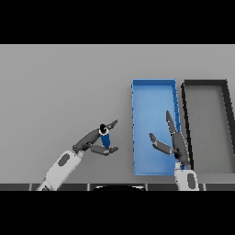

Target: Pick up the blue pipe and place it into the blue bin.

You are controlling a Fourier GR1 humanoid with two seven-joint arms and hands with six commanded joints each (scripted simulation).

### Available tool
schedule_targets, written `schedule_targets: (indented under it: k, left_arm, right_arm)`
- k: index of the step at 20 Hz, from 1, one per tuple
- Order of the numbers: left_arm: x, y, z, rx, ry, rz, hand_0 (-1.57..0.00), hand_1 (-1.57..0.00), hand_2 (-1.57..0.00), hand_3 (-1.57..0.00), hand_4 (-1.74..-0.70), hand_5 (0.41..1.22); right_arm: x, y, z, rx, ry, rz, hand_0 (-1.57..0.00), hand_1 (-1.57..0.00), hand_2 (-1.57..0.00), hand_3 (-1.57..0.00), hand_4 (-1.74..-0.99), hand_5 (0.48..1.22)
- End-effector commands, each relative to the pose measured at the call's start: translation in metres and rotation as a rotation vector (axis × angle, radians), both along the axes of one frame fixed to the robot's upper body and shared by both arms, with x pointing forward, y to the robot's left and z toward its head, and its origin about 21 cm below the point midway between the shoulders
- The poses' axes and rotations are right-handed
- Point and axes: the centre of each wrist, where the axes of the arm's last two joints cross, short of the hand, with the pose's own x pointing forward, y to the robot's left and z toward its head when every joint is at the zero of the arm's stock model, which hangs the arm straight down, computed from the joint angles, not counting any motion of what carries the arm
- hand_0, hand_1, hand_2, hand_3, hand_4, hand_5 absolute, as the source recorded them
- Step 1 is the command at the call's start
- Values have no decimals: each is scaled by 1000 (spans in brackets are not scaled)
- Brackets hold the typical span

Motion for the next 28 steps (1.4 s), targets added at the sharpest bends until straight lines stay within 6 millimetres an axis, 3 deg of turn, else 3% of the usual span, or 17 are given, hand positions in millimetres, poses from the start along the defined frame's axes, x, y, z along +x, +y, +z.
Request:
schedule_targets:
  k: [1,2,4,6,8,12,14,18,23,28]
  left_arm:
    - [1,-1,1,-21,-7,11,1,-2,-39,-6,-1240,558]
    - [3,-4,3,-30,-2,17,1,-40,-110,-43,-1267,585]
    - [3,-8,-1,-43,11,36,-100,-265,-357,-215,-1317,651]
    - [1,-17,-3,-82,53,50,-504,-677,-733,-703,-1416,856]
    - [-2,-19,-6,-71,29,22,-888,-999,-1035,-1009,-1526,988]
    - [-8,-24,-10,-104,-24,-6,-1291,-1337,-1351,-1272,-1647,1125]
    - [-9,-25,-7,-99,-31,7,-1392,-1421,-1430,-1351,-1680,1160]
    - [-10,-38,20,-198,-110,15,-1498,-1510,-1513,-1436,-1716,1196]
    - [-9,-48,51,-240,-155,-31,-1547,-1551,-1552,-1476,-1733,1213]
    - [-13,-53,63,-195,-147,-58,-1563,-1564,-1565,-1495,-1738,1218]
  right_arm:
    - [0,-3,0,-8,2,2,1,1,1,1,-1204,605]
    - [1,0,0,-14,-8,0,1,1,1,1,-1196,603]
    - [-2,-2,-4,-13,5,2,1,1,1,1,-1198,605]
    - [2,-1,-2,-13,3,0,1,1,1,1,-1196,604]
    - [2,-1,-2,-3,5,3,1,1,1,1,-1195,604]
    - [2,-1,-3,-2,-2,11,1,1,1,1,-1191,602]
    - [4,-1,-3,4,6,9,1,1,1,1,-1192,602]
    - [6,-4,-3,-15,8,4,1,1,1,1,-1187,605]
    - [1,-6,-5,-14,-11,-2,1,1,1,1,-1157,600]
    - [-4,-9,-4,-33,-32,1,1,1,1,1,-1133,606]
